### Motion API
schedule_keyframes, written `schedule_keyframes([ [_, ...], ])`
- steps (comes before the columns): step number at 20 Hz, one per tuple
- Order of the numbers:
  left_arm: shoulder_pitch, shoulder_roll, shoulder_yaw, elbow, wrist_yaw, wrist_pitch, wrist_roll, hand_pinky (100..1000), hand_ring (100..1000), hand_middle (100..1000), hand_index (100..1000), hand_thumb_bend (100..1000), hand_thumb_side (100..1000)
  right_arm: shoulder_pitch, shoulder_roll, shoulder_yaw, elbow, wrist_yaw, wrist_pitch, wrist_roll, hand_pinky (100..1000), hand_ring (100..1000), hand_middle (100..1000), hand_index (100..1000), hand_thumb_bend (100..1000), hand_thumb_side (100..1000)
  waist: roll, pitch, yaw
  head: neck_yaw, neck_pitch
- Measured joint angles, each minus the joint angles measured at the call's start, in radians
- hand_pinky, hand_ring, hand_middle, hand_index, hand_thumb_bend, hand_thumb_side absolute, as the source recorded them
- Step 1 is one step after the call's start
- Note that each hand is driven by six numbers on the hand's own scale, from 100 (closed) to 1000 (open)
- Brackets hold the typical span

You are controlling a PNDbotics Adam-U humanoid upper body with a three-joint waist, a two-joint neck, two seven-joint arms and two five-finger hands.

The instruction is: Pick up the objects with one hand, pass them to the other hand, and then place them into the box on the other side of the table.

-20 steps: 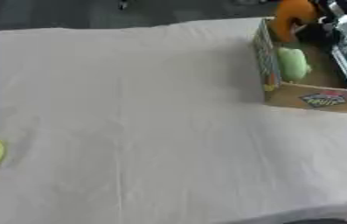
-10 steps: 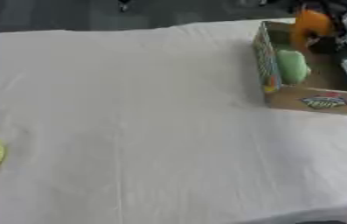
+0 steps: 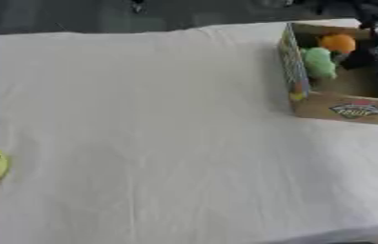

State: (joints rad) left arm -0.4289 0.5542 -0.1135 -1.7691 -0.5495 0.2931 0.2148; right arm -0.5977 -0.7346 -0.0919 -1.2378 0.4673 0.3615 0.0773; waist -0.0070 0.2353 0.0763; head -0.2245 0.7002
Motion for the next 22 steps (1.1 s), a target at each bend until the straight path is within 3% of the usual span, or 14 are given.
schedule_keyframes([
  [4, 0.002, 0.000, 0.000, 0.000, 0.002, 0.001, 0.002, 660, 686, 628, 776, 356, 315, 0.000, 0.000, -0.006, -0.001, -0.002, 0.013, -0.015, 972, 1000, 893, 1000, 341, 100, 0.000, 0.000, 0.000, 0.005, 0.000],
  [6, 0.004, 0.001, 0.001, 0.000, 0.002, 0.002, 0.002, 660, 687, 630, 777, 359, 317, 0.001, 0.000, -0.012, -0.010, -0.018, 0.017, -0.025, 979, 1000, 887, 1000, 204, 100, 0.000, 0.000, 0.000, 0.014, 0.001],
  [7, 0.005, 0.004, 0.002, 0.000, 0.002, 0.002, 0.001, 662, 690, 633, 779, 359, 325, 0.001, 0.000, -0.016, -0.023, -0.033, 0.019, -0.033, 988, 1000, 882, 1000, 100, 203, 0.001, 0.000, 0.000, 0.023, 0.002],
  [11, -0.001, 0.031, 0.009, 0.008, 0.023, 0.026, -0.033, 667, 697, 642, 789, 360, 343, 0.019, 0.000, -0.038, -0.112, -0.143, 0.030, -0.089, 1000, 1000, 872, 1000, 100, 381, 0.006, 0.000, 0.002, 0.076, 0.011],
  [13, -0.012, 0.054, 0.012, 0.016, 0.048, 0.046, -0.071, 678, 706, 654, 796, 373, 353, 0.030, 0.000, -0.042, -0.169, -0.209, 0.032, -0.120, 1000, 1000, 872, 1000, 100, 420, 0.011, 0.000, 0.006, 0.106, 0.016],
  [17, -0.040, 0.117, 0.011, 0.035, 0.099, 0.090, -0.200, 700, 728, 677, 812, 388, 393, 0.050, 0.000, -0.043, -0.284, -0.320, 0.025, -0.168, 1000, 1000, 861, 1000, 100, 372, 0.016, 0.000, 0.011, 0.149, 0.019],
  [22, -0.092, 0.216, -0.019, 0.062, 0.166, 0.125, -0.411, 723, 750, 694, 820, 465, 435, 0.062, 0.000, -0.040, -0.392, -0.408, 0.021, -0.198, 1000, 1000, 847, 997, 100, 318, 0.022, -0.002, 0.013, 0.170, 0.020],
])
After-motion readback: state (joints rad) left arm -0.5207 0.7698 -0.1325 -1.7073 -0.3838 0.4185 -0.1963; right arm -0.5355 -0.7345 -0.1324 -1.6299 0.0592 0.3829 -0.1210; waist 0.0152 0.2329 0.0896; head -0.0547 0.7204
